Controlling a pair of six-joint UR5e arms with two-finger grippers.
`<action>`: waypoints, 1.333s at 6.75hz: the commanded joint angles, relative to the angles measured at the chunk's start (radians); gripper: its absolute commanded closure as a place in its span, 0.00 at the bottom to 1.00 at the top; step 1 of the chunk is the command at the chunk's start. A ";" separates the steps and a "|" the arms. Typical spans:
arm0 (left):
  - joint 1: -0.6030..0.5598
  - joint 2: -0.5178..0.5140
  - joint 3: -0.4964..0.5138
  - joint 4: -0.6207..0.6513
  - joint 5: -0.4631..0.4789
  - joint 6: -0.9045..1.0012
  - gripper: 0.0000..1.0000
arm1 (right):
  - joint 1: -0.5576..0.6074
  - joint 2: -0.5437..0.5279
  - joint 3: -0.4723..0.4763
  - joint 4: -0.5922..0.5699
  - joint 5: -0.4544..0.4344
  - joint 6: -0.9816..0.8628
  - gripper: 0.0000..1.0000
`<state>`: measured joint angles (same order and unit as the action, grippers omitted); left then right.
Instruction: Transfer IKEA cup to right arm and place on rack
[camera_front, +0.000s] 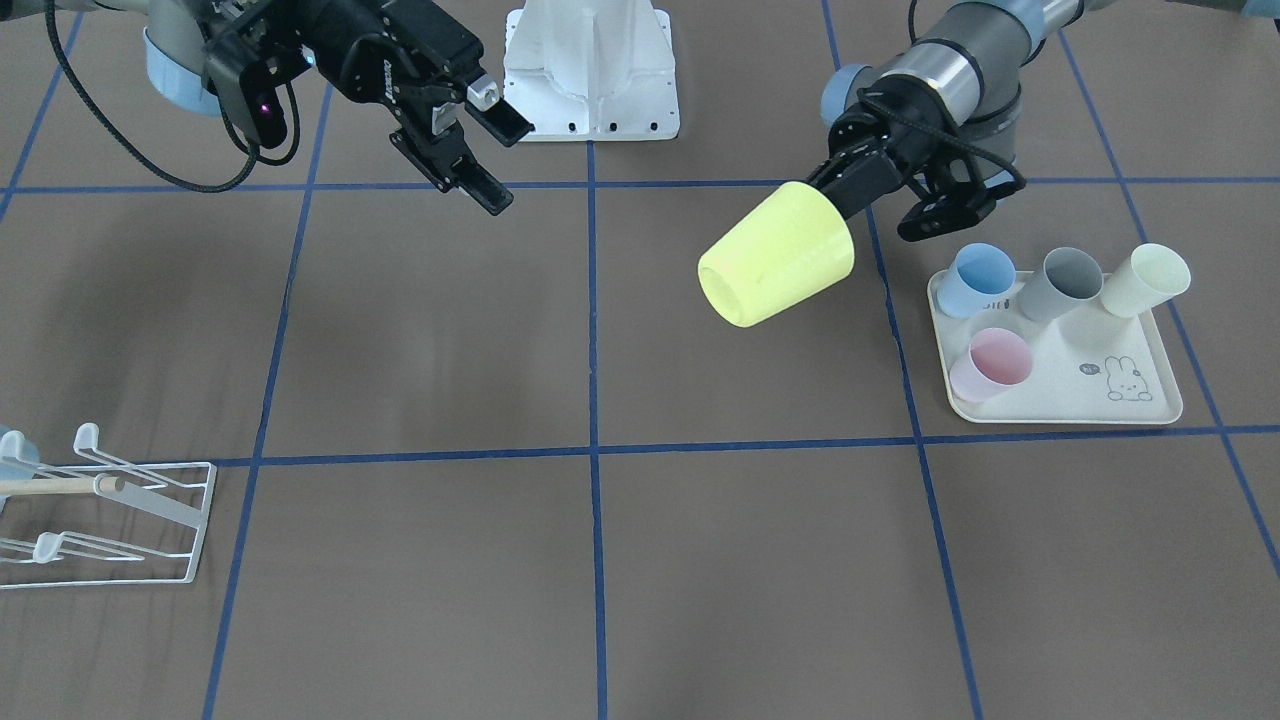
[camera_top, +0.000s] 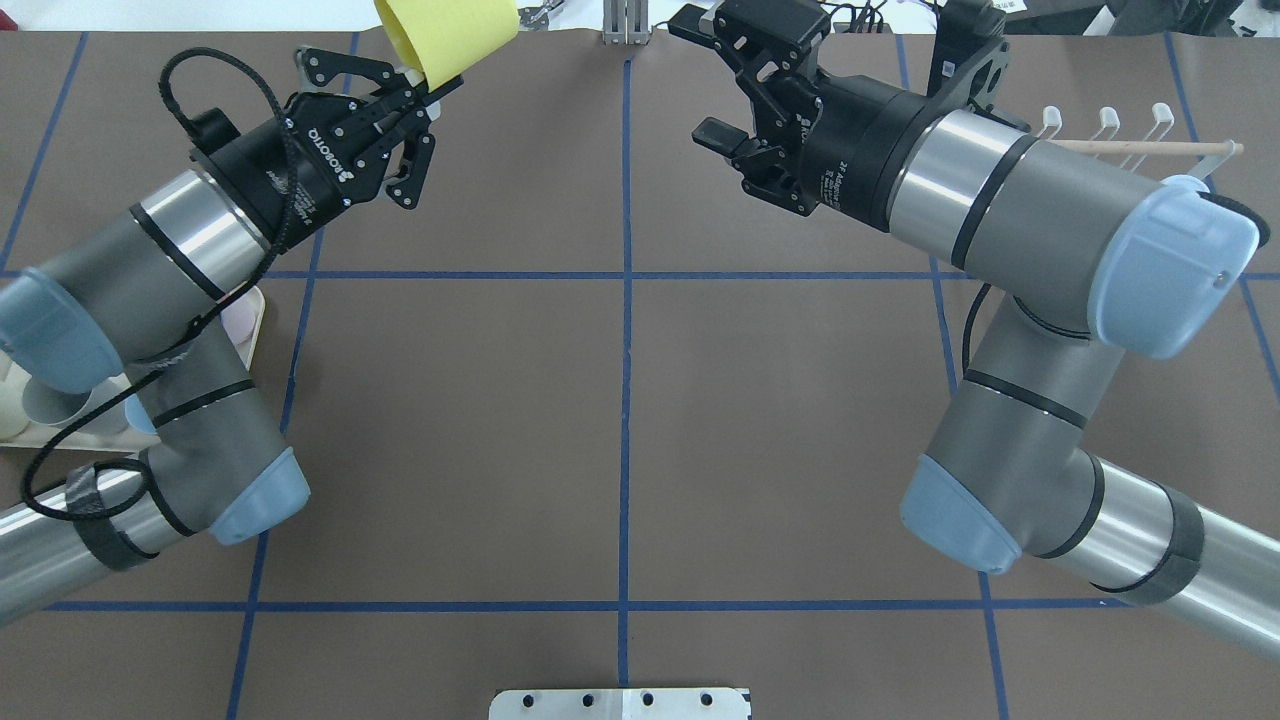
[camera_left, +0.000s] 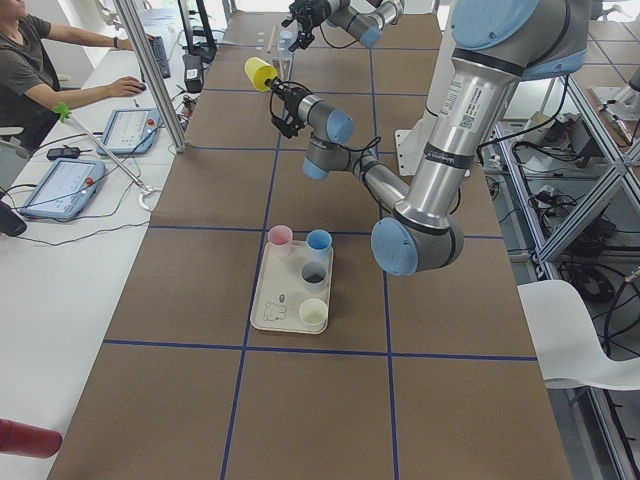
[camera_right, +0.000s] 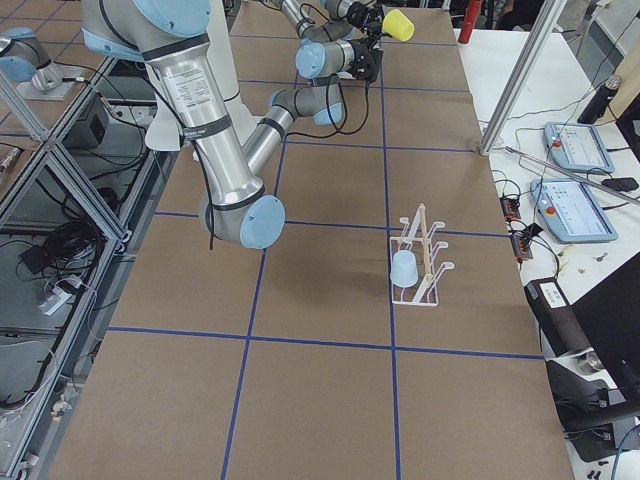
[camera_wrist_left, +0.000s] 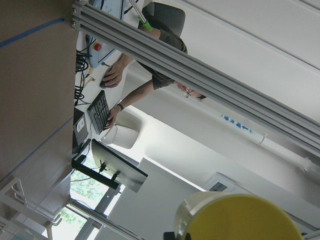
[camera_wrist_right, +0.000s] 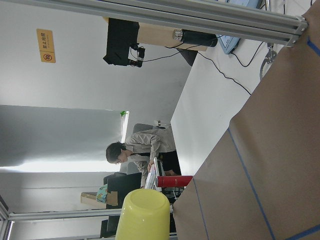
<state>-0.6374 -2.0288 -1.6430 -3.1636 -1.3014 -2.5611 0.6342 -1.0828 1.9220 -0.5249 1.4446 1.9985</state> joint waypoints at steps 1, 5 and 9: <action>0.044 -0.086 0.066 0.005 0.024 0.002 1.00 | -0.024 0.041 -0.040 0.000 -0.027 0.002 0.00; 0.074 -0.123 0.101 0.008 0.024 0.050 1.00 | -0.024 0.044 -0.083 0.000 -0.058 -0.006 0.00; 0.110 -0.160 0.103 0.016 0.025 0.056 1.00 | -0.024 0.044 -0.090 0.002 -0.064 -0.006 0.00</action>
<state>-0.5402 -2.1771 -1.5406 -3.1500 -1.2774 -2.5096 0.6106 -1.0385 1.8329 -0.5243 1.3813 1.9926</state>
